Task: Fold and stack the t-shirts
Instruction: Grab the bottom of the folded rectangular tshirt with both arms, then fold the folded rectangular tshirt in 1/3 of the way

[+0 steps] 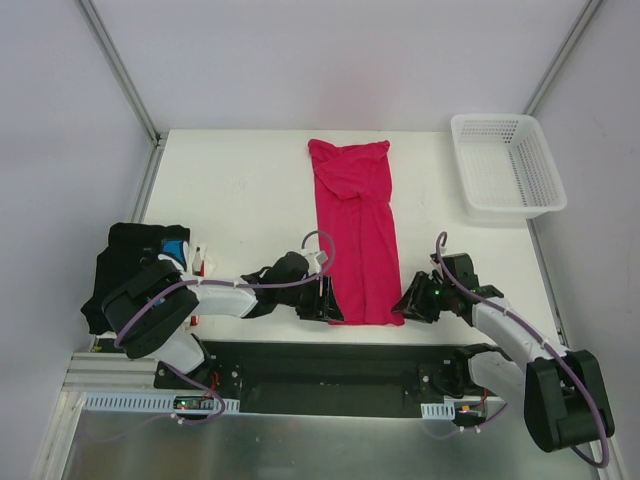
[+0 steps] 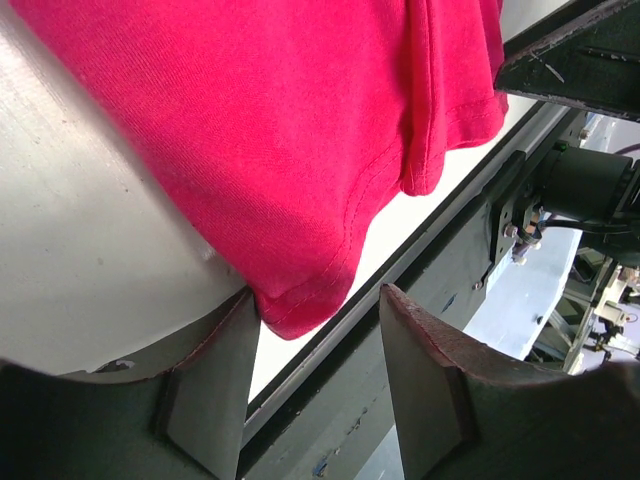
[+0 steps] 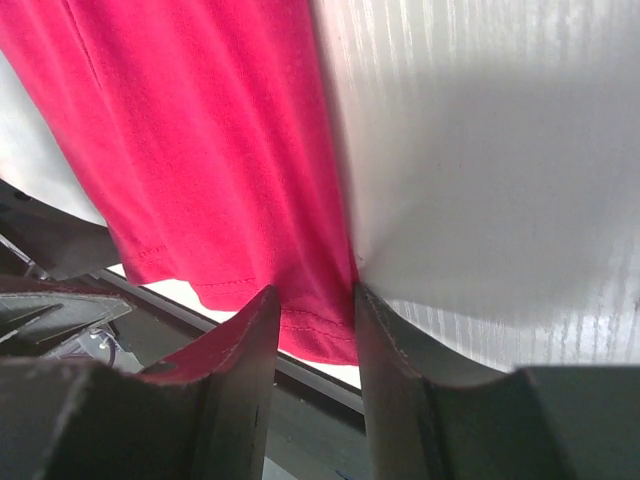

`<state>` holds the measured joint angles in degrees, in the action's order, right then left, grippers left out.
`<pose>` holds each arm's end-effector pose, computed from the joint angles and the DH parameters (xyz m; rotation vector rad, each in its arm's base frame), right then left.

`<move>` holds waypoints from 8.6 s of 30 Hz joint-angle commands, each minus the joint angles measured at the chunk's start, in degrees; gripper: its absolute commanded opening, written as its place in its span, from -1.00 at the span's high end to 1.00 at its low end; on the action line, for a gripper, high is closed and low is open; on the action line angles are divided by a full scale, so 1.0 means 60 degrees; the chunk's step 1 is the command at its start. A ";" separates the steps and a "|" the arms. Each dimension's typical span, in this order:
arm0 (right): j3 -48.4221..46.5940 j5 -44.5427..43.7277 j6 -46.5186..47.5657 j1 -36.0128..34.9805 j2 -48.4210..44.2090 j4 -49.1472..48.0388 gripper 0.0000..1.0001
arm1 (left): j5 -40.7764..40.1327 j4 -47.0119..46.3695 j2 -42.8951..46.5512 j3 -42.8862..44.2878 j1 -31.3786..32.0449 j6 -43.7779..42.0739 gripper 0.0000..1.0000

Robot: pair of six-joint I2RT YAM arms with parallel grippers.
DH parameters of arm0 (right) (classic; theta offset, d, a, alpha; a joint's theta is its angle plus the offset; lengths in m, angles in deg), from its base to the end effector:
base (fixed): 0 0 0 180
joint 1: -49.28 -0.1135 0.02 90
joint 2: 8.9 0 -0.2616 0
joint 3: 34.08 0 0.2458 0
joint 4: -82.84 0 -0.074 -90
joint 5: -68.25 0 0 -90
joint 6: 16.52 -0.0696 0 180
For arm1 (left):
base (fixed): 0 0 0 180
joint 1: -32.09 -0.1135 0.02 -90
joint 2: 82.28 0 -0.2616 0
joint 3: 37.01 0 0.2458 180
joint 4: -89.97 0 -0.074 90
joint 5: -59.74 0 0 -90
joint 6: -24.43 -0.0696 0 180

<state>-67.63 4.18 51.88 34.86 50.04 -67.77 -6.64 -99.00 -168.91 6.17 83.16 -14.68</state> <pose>0.1724 0.0758 0.1206 -0.0266 2.5835 0.8170 0.1647 -0.2483 0.1276 0.2784 2.4932 -1.3480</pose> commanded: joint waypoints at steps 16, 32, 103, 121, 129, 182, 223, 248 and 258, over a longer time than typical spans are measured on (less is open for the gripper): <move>0.0072 -0.1261 -0.0705 -0.0336 -0.1138 0.1707 0.18 | -0.0230 0.0992 0.0522 -0.0038 0.0087 -0.0543 -0.13; 0.0395 -0.1290 -0.1277 -0.1025 -0.0272 0.0283 0.29 | -0.0025 0.0743 0.0112 0.0284 0.0087 -0.0616 0.20; 0.0116 -0.1539 -0.1628 -0.2240 -0.2366 0.2244 0.98 | 0.0136 0.2501 0.2382 -0.0799 0.0102 -0.0705 1.00; -0.0293 -0.4013 -0.3723 -0.6678 -0.3656 0.2758 0.98 | -0.1387 0.3805 0.4769 -0.0449 0.1594 -0.0689 1.00; -0.0791 -0.5068 -0.3782 -0.8245 -0.3378 0.2524 0.98 | -0.1708 0.4244 0.5341 -0.0024 0.2489 -0.1085 1.00; -0.3999 -0.8571 0.1050 -0.6477 -0.1855 0.2158 0.99 | -0.5737 0.6500 0.5035 0.2846 0.0953 -0.4248 1.00; -0.4805 -0.4909 0.2297 -0.2769 0.3082 -0.1094 0.99 | -0.3615 0.3588 -0.0048 0.4019 -0.2080 -0.5084 1.00; -0.5245 -0.4396 0.1902 -0.2051 0.4532 -0.1651 0.99 | -0.2589 0.2985 -0.1177 0.4239 -0.2871 -0.4806 1.00; -0.5582 -0.3663 0.1653 -0.1744 0.5352 -0.1856 0.99 | -0.2061 0.2853 -0.2055 0.4824 -0.3121 -0.4644 1.00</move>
<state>-98.25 -19.62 62.98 23.71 81.16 -76.95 -21.17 -79.76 -179.79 31.90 64.97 -43.34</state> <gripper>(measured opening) 0.023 0.011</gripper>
